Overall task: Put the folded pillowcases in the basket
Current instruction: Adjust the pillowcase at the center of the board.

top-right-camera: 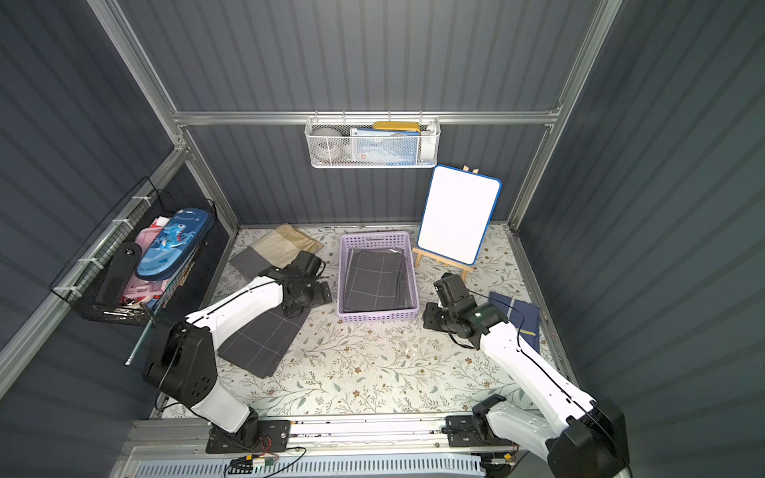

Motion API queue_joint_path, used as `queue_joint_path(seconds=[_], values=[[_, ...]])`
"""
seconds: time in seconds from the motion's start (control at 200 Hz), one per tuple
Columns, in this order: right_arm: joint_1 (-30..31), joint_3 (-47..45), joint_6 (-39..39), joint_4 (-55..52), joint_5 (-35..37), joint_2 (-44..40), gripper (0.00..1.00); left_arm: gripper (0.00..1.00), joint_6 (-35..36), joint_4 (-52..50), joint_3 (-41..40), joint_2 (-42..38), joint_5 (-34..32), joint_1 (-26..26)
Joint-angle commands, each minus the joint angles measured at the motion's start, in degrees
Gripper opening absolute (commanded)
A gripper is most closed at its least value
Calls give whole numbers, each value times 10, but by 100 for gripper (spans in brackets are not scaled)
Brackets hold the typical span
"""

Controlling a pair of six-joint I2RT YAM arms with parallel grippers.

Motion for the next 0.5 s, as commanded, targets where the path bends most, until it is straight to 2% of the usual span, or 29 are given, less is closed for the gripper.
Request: queue_joint_path(seconds=[0.0, 0.235, 0.4, 0.495], values=[[15, -7, 14, -11, -6, -15, 47, 99, -48, 9, -43, -37, 33, 6], [103, -12, 51, -14, 19, -21, 45, 100, -27, 26, -92, -35, 45, 53], [119, -20, 62, -12, 21, -22, 45, 99, -17, 48, -112, -25, 58, 71], [120, -21, 64, -14, 28, -27, 45, 99, -6, 66, -128, -13, 95, 77]])
